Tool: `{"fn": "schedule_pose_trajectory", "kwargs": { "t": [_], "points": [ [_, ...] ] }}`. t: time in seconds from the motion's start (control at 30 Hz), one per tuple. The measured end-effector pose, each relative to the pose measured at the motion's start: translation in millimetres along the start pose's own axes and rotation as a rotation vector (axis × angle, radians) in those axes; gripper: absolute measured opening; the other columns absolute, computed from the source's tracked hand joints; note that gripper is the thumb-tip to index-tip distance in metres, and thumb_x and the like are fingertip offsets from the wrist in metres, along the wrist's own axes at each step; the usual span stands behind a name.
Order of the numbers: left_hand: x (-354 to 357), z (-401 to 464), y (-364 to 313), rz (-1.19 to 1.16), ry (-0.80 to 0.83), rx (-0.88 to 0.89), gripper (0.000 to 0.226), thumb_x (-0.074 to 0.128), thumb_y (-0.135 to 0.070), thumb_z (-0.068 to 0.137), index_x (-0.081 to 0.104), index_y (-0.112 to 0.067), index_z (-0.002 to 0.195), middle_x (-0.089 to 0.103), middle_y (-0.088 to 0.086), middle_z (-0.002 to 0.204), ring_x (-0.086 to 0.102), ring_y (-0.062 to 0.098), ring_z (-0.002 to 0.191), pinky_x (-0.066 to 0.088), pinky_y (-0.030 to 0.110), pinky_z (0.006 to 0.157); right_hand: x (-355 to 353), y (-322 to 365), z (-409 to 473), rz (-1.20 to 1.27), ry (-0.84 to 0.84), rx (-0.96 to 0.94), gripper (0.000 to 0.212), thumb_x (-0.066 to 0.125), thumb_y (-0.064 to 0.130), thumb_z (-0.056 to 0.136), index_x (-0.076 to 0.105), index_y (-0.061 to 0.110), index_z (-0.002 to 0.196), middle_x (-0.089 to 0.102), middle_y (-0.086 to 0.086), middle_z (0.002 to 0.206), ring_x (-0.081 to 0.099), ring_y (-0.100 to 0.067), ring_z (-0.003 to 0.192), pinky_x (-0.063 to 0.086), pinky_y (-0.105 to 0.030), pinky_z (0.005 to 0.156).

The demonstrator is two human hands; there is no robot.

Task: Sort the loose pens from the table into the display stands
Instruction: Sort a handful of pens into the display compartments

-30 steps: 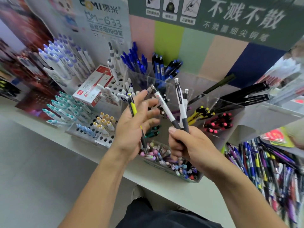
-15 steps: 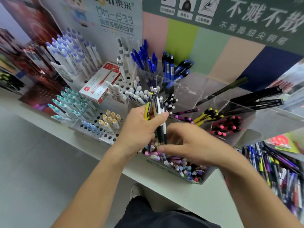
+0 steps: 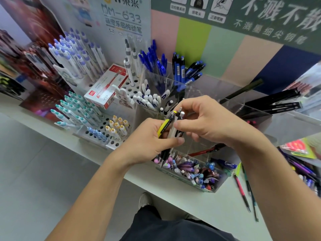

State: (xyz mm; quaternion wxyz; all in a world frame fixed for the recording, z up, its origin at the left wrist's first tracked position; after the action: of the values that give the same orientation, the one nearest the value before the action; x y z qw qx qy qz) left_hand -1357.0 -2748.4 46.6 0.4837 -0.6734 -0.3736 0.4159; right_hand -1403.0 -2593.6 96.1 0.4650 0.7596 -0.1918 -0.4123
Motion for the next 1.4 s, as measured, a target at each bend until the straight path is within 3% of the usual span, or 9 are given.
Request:
{"fn": "schedule_pose_trajectory", "kwargs": {
  "t": [0.2, 0.37, 0.57, 0.67, 0.9, 1.0, 1.1, 1.23, 1.4],
  "points": [
    [3, 4, 15, 0.096, -0.105, 0.004, 0.01, 0.082, -0.026, 0.082, 0.074, -0.021, 0.083, 0.057, -0.001, 0.068, 0.044, 0.012, 0.058, 0.042, 0.036, 0.058, 7, -4, -1, -0.065, 0.004, 0.067, 0.012, 0.077, 0.012, 0.087, 0.069, 0.015, 0.094, 0.075, -0.006, 0.069, 0.072, -0.017, 0.057, 0.063, -0.035, 0.062],
    [-10, 2, 13, 0.167, -0.049, -0.063, 0.015, 0.085, -0.027, 0.081, 0.075, -0.016, 0.085, 0.056, -0.006, 0.051, 0.04, 0.007, 0.046, 0.033, 0.02, 0.05, -3, -7, -4, 0.134, -0.083, 0.083, 0.009, 0.079, 0.006, 0.085, 0.073, 0.008, 0.092, 0.072, -0.025, 0.082, 0.072, -0.037, 0.065, 0.063, -0.035, 0.063],
    [-28, -4, 14, 0.059, -0.064, -0.064, 0.018, 0.077, -0.028, 0.083, 0.077, -0.016, 0.096, 0.077, 0.005, 0.08, 0.072, 0.015, 0.073, 0.051, 0.021, 0.068, -17, -14, -6, 0.344, -0.193, 0.077, 0.008, 0.073, -0.001, 0.086, 0.071, 0.003, 0.092, 0.068, -0.014, 0.074, 0.061, -0.02, 0.057, 0.058, -0.026, 0.057],
    [-23, -6, 8, 0.037, -0.08, -0.031, 0.011, 0.073, -0.017, 0.089, 0.076, -0.011, 0.098, 0.07, -0.008, 0.064, 0.058, -0.001, 0.052, 0.04, 0.009, 0.054, -16, -14, -3, 0.283, -0.183, 0.082, 0.004, 0.067, 0.001, 0.093, 0.067, 0.004, 0.096, 0.062, -0.006, 0.063, 0.056, -0.015, 0.05, 0.054, -0.024, 0.05],
    [-22, -6, 7, -0.047, -0.136, -0.009, 0.015, 0.073, -0.008, 0.088, 0.074, -0.007, 0.104, 0.06, -0.016, 0.054, 0.046, -0.005, 0.042, 0.034, 0.005, 0.047, -18, -8, -9, 0.394, -0.159, 0.078, 0.007, 0.06, 0.001, 0.097, 0.065, 0.006, 0.095, 0.065, -0.017, 0.085, 0.063, -0.02, 0.062, 0.057, -0.024, 0.053],
    [-35, -6, 8, -0.099, -0.331, 0.002, 0.018, 0.073, -0.01, 0.088, 0.074, -0.008, 0.106, 0.065, -0.007, 0.069, 0.049, -0.005, 0.043, 0.037, 0.006, 0.046, -44, 8, -15, 0.259, -0.349, -0.048, 0.011, 0.06, 0.0, 0.097, 0.065, 0.009, 0.094, 0.064, -0.01, 0.079, 0.064, -0.015, 0.058, 0.059, -0.024, 0.054],
    [-50, -5, 23, -0.228, -0.547, -0.073, 0.017, 0.066, -0.029, 0.095, 0.074, -0.014, 0.097, 0.054, -0.012, 0.061, 0.041, 0.0, 0.044, 0.034, 0.013, 0.045, -65, 23, -10, -0.005, -0.525, -0.171, 0.008, 0.062, 0.003, 0.098, 0.065, 0.011, 0.1, 0.066, -0.003, 0.081, 0.068, -0.011, 0.059, 0.06, -0.025, 0.056],
    [-42, -2, 31, -0.555, -0.482, -0.201, 0.037, 0.045, -0.036, 0.105, 0.066, -0.009, 0.089, 0.046, -0.002, 0.065, 0.028, 0.009, 0.046, 0.02, 0.021, 0.039, -42, 20, 18, -0.443, -0.486, -0.165, 0.01, 0.059, 0.01, 0.099, 0.064, 0.017, 0.103, 0.067, 0.004, 0.083, 0.069, -0.009, 0.06, 0.059, -0.03, 0.06],
    [-22, 5, 27, -0.288, -0.338, -0.177, 0.024, 0.052, -0.012, 0.1, 0.07, -0.019, 0.112, 0.052, -0.004, 0.063, 0.032, 0.006, 0.041, 0.027, 0.019, 0.038, -14, 16, 44, -0.647, -0.368, -0.136, 0.016, 0.052, 0.012, 0.1, 0.063, 0.012, 0.111, 0.062, -0.005, 0.098, 0.062, -0.024, 0.088, 0.046, -0.035, 0.076]
  ]
}}
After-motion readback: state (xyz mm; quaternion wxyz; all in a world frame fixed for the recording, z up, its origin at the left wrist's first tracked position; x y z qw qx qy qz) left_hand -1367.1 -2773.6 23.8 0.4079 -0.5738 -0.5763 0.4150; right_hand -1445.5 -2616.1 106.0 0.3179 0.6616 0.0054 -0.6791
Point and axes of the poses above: each hand's wrist, its own z-axis towards the middle knuckle, its own x-axis out of the palm, y = z × x, the point moved 3 cm from there along z, towards the middle knuckle
